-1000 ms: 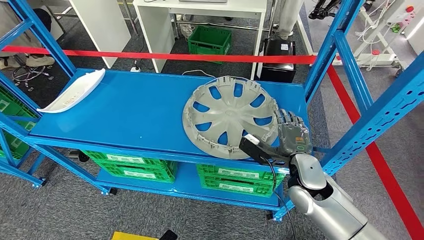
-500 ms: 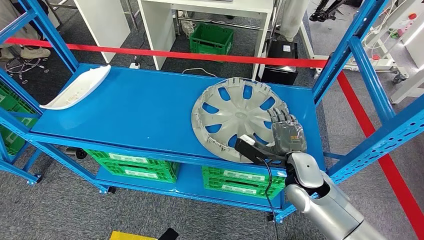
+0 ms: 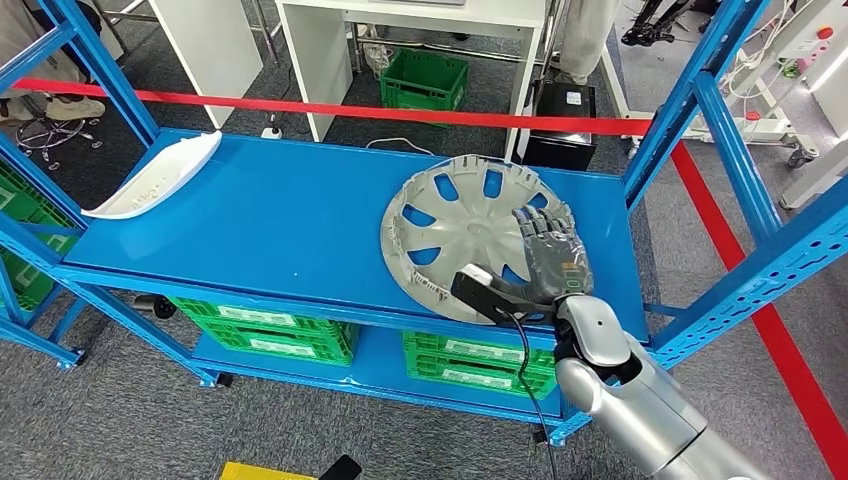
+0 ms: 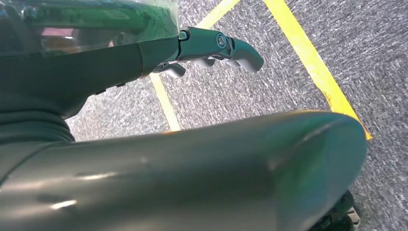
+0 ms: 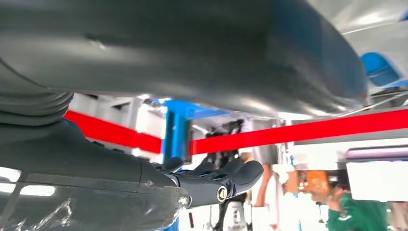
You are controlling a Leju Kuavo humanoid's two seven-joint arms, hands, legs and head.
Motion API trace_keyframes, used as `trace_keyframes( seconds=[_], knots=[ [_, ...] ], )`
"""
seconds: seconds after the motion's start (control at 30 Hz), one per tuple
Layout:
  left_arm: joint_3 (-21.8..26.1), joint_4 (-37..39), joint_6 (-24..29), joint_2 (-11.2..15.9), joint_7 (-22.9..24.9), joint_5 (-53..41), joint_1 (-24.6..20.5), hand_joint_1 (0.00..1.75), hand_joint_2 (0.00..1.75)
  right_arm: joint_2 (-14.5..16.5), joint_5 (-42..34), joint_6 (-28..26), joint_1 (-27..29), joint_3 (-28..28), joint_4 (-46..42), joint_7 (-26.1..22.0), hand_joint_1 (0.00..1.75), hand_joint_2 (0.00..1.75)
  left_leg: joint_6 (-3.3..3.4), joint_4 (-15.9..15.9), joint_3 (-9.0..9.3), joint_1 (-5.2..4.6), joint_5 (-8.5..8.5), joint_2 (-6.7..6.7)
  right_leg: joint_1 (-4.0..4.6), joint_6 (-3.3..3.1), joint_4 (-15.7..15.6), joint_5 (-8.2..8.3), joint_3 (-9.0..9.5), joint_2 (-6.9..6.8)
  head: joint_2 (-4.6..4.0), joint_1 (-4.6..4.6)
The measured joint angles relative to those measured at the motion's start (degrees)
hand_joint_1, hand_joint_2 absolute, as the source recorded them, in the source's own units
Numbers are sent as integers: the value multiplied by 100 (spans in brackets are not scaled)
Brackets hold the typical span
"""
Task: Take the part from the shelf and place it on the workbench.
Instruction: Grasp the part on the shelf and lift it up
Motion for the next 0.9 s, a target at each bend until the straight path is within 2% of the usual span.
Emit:
trace_keyframes(
  seconds=[0.27, 0.47, 0.73, 0.9],
  knots=[
    [1, -50, -1, 8, 68, -138, -33, 0, 0, 365, -160, -176, -43, 52, 448, -319, 0, 0, 0, -2, 0, 1, 0, 0, 1, -1, 2, -1, 0, 0, 0, 0],
    [2, -74, -1, 31, 74, -156, -34, 0, 0, 511, -181, -192, -80, 79, 658, -363, 0, 0, 0, -2, 0, 1, 0, 0, 0, -1, 2, -1, 0, 0, 0, 1],
    [58, -129, -3, 59, 155, -340, -35, 0, 0, 830, -435, -283, -127, 157, 1116, -687, 0, 0, 0, -2, 1, 2, 0, 1, 1, -3, 2, 0, -1, 0, 1, 0],
    [104, -150, -1, 71, 220, -425, -32, 0, 0, 929, -617, -288, -85, 192, 1421, -770, 0, 0, 0, -2, 0, 2, 0, 1, 1, -4, 2, 0, -1, 2, 0, 0]
  ],
)
